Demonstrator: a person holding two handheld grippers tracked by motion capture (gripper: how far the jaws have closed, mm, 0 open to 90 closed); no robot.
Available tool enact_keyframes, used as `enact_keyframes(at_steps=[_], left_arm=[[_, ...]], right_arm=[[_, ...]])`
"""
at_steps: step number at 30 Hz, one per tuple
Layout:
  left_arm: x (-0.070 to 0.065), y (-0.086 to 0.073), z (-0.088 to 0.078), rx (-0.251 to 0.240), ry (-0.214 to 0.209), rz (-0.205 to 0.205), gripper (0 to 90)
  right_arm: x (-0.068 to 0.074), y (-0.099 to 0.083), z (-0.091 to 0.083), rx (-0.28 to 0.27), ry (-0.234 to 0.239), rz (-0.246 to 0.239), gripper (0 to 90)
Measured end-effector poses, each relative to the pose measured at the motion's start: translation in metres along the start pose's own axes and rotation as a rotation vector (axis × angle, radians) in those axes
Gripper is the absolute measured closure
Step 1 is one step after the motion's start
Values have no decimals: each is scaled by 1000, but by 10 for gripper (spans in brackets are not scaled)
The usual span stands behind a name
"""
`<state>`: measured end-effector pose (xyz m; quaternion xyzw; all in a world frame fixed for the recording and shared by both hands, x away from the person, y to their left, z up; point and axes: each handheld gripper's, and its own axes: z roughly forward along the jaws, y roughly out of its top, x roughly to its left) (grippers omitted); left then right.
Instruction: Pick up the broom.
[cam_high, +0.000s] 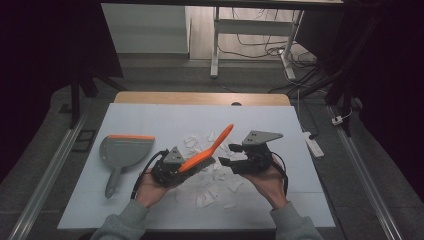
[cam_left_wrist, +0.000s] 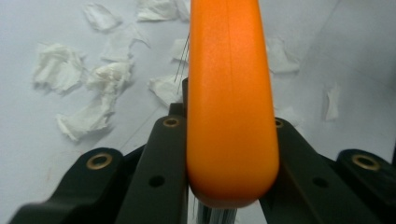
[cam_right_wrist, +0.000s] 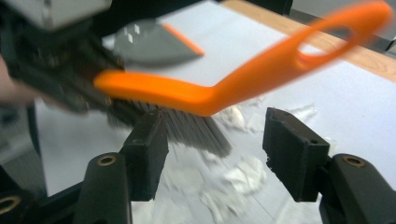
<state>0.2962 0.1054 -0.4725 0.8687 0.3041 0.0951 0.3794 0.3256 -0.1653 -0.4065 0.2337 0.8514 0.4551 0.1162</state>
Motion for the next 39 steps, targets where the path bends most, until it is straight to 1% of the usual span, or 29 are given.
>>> enact_keyframes(at_steps=[2, 3, 4, 7, 11, 12, 13, 14, 18, 20, 22, 24, 25, 26, 30, 31, 32, 33, 34, 35, 36, 37, 39], left_arm=[[-1, 3, 2, 23, -5, 17, 801], [-2, 6, 3, 43, -14, 29, 801], [-3, 8, 3, 55, -16, 44, 801], [-7, 15, 4, 92, -29, 84, 801], [-11, 24, 5, 140, -51, 143, 801], [-13, 27, 6, 151, -56, 158, 801], [-14, 28, 7, 156, -59, 167, 801], [-15, 30, 7, 162, -63, 172, 801], [-17, 34, 9, 177, -80, 205, 801], [-18, 35, 10, 182, -86, 219, 801], [-21, 37, 10, 185, -93, 236, 801], [-23, 39, 10, 192, -104, 255, 801], [-24, 39, 11, 198, -102, 270, 801], [-24, 39, 11, 200, -107, 280, 800], [-23, 38, 12, 191, -154, 308, 792], [-23, 38, 12, 189, -167, 314, 788], [-23, 38, 11, 181, -171, 319, 780], [-23, 38, 11, 168, -168, 317, 769], [-23, 38, 10, 149, -166, 306, 756], [-23, 38, 8, 131, -151, 307, 741], [-22, 38, 7, 116, -136, 304, 705], [-22, 38, 6, 104, -133, 296, 667], [-22, 38, 4, 89, -120, 289, 617]], right_arm=[[6, 4, 1, 35, 4, -66, 395], [8, 6, 2, 46, 3, -91, 393], [12, 9, 3, 64, 7, -129, 391], [19, 18, 9, 120, 15, -217, 378], [20, 25, 19, 210, 42, -287, 374], [19, 25, 22, 230, 49, -289, 374], [19, 25, 26, 262, 48, -298, 374], [18, 25, 28, 283, 53, -306, 375], [15, 21, 34, 344, 78, -311, 380], [14, 18, 36, 364, 88, -323, 397], [13, 15, 39, 387, 107, -335, 435], [13, 11, 41, 411, 117, -356, 501], [15, 9, 41, 418, 115, -370, 545], [15, 8, 41, 424, 118, -381, 562], [19, 1, 36, 432, 143, -435, 625], [20, -1, 35, 435, 154, -445, 639], [20, -2, 33, 436, 167, -456, 653], [21, -4, 31, 435, 171, -459, 661], [22, -5, 29, 431, 165, -462, 668], [22, -7, 26, 426, 162, -453, 678], [21, -8, 25, 429, 178, -447, 697], [20, -9, 23, 417, 190, -434, 699], [19, -11, 21, 396, 183, -418, 702]])
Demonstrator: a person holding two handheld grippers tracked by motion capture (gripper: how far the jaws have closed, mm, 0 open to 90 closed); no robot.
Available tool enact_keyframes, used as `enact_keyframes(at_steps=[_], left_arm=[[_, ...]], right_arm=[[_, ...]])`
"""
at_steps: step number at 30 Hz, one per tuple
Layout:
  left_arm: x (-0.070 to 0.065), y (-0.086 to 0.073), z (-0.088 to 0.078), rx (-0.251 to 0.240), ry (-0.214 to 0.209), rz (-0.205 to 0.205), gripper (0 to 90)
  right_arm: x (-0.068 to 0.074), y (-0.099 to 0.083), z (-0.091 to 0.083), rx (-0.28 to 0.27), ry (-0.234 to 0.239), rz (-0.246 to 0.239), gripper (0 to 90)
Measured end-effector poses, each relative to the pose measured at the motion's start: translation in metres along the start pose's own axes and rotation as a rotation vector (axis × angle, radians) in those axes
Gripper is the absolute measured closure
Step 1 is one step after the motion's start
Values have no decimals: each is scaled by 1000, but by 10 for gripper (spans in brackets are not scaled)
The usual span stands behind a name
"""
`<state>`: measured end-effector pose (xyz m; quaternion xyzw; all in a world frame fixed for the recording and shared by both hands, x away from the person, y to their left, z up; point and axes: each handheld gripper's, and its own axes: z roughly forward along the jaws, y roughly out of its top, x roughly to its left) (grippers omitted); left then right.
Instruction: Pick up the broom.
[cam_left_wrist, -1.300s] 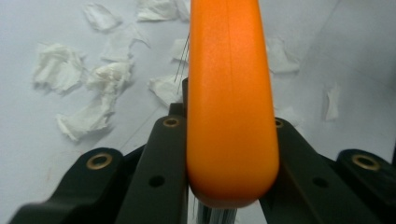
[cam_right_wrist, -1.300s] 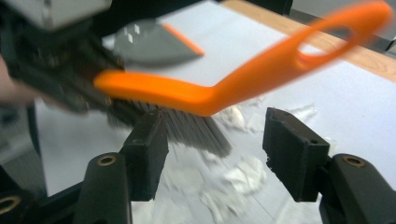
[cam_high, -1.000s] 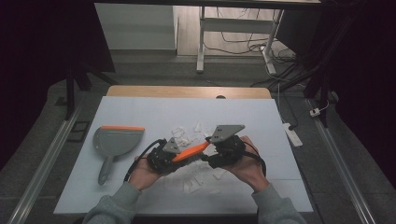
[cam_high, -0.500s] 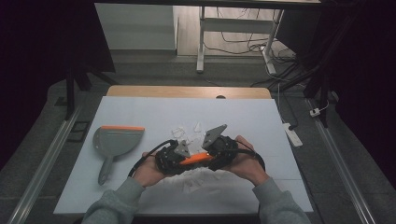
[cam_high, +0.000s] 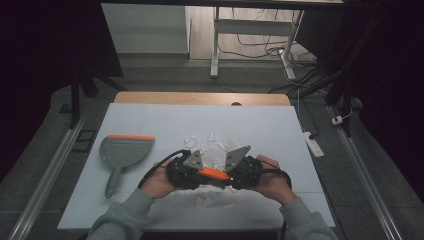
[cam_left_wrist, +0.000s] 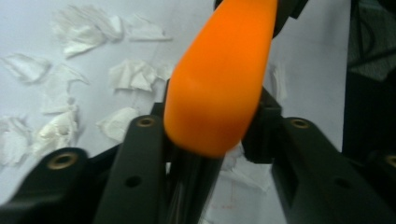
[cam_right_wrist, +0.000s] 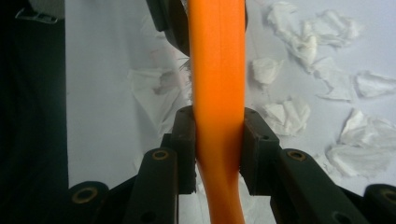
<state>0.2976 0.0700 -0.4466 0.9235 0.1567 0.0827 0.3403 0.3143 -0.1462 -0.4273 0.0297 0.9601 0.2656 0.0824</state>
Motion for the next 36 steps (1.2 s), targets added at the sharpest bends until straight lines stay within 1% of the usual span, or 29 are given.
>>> enact_keyframes(at_steps=[1, 3, 4, 5, 6, 8, 11, 14, 16, 20, 25, 29, 30, 32, 34, 36], left_arm=[[-1, 0, -2, -6, 23, -2, 583], [-4, -2, -6, -16, 75, -17, 486], [-5, -4, -9, -25, 101, -26, 458], [-5, -6, -12, -39, 124, -42, 431], [-6, -10, -16, -57, 143, -74, 406], [-4, -18, -22, -67, 170, -134, 386], [-4, -34, -29, -88, 189, -194, 357], [-4, -50, -34, -99, 202, -235, 340], [-4, -60, -37, -100, 208, -252, 333], [-4, -79, -42, -101, 230, -285, 330], [-4, -101, -48, -109, 256, -326, 330], [0, -113, -52, -107, 277, -347, 328], [-1, -115, -54, -108, 286, -354, 328], [-2, -119, -56, -115, 290, -362, 326], [-3, -124, -59, -112, 298, -368, 323], [-4, -128, -61, -114, 316, -389, 319]], right_arm=[[0, -1, -1, -5, 1, 4, 702], [-2, -4, -3, -26, -2, 26, 703], [-2, -5, -3, -25, -4, 36, 703], [-3, -6, -4, -23, -11, 44, 703], [-4, -8, -4, -23, -19, 48, 703], [-5, -11, -5, -31, -25, 70, 703], [-8, -17, -8, -59, -25, 94, 703], [-12, -21, -11, -83, -32, 120, 703], [-15, -23, -13, -100, -49, 139, 703], [-21, -27, -16, -140, -58, 177, 703], [-27, -30, -15, -158, -92, 224, 703], [-30, -33, -14, -175, -117, 264, 703], [-30, -34, -15, -181, -123, 278, 703], [-31, -35, -16, -190, -134, 295, 703], [-30, -35, -19, -181, -155, 310, 703], [-30, -36, -21, -180, -169, 332, 703]])
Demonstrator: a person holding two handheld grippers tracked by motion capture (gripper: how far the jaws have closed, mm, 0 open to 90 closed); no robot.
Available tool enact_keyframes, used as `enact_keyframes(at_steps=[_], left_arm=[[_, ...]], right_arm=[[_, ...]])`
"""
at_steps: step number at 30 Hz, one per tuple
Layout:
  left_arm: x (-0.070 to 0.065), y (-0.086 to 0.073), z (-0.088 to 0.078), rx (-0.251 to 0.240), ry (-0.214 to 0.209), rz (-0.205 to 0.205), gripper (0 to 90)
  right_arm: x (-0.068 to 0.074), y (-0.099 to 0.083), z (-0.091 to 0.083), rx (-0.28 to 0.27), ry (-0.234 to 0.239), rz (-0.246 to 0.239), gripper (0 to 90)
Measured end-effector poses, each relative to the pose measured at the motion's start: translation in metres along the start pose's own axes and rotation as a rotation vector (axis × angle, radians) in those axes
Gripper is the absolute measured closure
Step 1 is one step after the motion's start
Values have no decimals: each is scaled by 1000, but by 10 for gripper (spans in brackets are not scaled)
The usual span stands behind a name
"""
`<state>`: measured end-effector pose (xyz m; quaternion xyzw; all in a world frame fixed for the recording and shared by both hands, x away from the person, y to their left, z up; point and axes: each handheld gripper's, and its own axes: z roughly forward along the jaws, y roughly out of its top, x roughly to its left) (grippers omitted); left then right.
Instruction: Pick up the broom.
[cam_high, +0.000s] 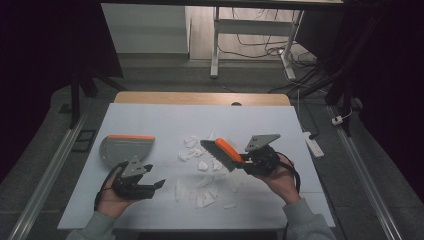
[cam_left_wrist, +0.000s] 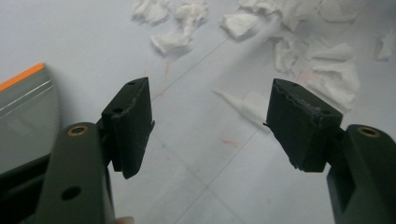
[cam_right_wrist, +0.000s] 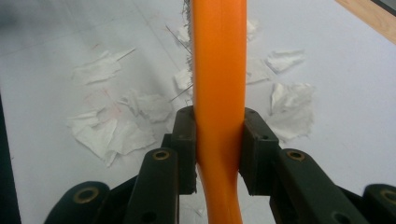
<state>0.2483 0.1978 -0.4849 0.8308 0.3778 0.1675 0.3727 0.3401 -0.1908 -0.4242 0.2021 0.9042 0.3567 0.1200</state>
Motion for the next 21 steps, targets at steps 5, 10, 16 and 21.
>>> enact_keyframes(at_steps=[5, 10, 16, 21], left_arm=[[3, -13, -5, -18, 22, -47, 312], [8, -19, -5, -29, 28, -80, 310], [9, -22, -4, -45, 55, -95, 293], [11, -23, 0, -35, 43, -100, 290]], right_arm=[[-4, -1, -7, -12, -53, 38, 703], [-14, -7, -12, -30, -74, 80, 703], [-28, -13, -15, -5, -144, 132, 703], [-41, -18, -19, -9, -176, 191, 703]])
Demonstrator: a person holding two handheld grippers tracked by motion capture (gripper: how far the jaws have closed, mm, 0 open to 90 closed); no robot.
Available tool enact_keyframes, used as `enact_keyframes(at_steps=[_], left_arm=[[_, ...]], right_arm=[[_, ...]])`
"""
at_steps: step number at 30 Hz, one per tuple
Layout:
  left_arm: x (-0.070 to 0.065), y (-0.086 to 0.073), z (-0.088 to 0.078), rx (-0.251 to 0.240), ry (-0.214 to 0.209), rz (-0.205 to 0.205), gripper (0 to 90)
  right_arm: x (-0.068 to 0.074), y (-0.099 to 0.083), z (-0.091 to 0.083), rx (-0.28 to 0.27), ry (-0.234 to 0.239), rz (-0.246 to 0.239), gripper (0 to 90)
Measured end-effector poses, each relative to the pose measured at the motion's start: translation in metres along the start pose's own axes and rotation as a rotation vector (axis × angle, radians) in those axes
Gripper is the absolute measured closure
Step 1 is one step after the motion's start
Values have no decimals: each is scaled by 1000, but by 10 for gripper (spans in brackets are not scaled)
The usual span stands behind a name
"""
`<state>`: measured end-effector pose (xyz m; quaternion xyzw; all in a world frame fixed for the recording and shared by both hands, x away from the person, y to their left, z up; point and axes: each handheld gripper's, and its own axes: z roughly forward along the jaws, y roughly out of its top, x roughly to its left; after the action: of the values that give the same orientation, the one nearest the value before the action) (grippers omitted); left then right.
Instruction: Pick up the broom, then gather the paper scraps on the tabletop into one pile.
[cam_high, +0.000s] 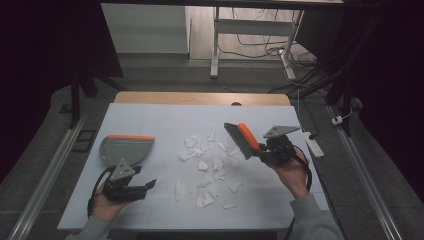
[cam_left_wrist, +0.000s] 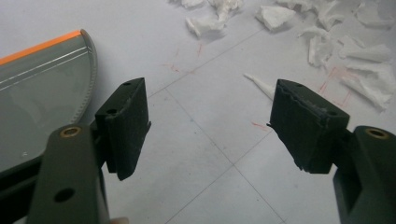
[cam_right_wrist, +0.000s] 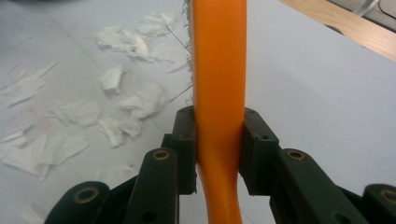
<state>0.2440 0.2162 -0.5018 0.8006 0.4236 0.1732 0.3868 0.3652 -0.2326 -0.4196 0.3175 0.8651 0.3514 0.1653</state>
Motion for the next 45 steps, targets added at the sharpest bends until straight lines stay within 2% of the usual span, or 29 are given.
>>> enact_keyframes(at_steps=[4, 6, 10, 17, 19, 23, 28, 31, 33, 36, 40, 42, 45], left_arm=[[-2, 0, 7, 18, 0, -7, 293], [-2, 0, 8, 21, 5, -7, 292], [-4, 1, 5, 13, 9, 0, 291], [0, -1, 3, 8, 5, -4, 290], [1, -1, 3, 6, -3, -6, 290], [0, -2, 7, 15, -13, 0, 291], [-1, -3, 11, 28, -25, 18, 295], [0, -3, 13, 30, -37, 13, 296], [0, -3, 13, 29, -45, 11, 296], [2, -3, 13, 28, -48, 13, 297], [3, -4, 11, 12, -27, 2, 301], [2, -4, 9, 6, -19, -4, 304], [1, -3, 9, 1, -12, -2, 304]], right_arm=[[-10, 2, -2, 9, -71, 16, 703], [-17, 4, -2, 13, -71, 34, 703], [-26, 10, -1, 29, -96, 42, 703], [-35, 22, 8, 99, -152, 55, 703], [-38, 26, 13, 126, -170, 71, 703], [-44, 35, 29, 197, -193, 70, 703], [-50, 45, 56, 291, -199, 66, 703], [-50, 50, 73, 356, -198, 35, 703], [-49, 53, 82, 386, -193, 33, 703], [-46, 58, 92, 439, -184, 20, 703], [-42, 64, 105, 494, -184, -8, 703], [-37, 68, 110, 500, -162, -7, 704], [-25, 71, 114, 535, -138, -70, 706]])
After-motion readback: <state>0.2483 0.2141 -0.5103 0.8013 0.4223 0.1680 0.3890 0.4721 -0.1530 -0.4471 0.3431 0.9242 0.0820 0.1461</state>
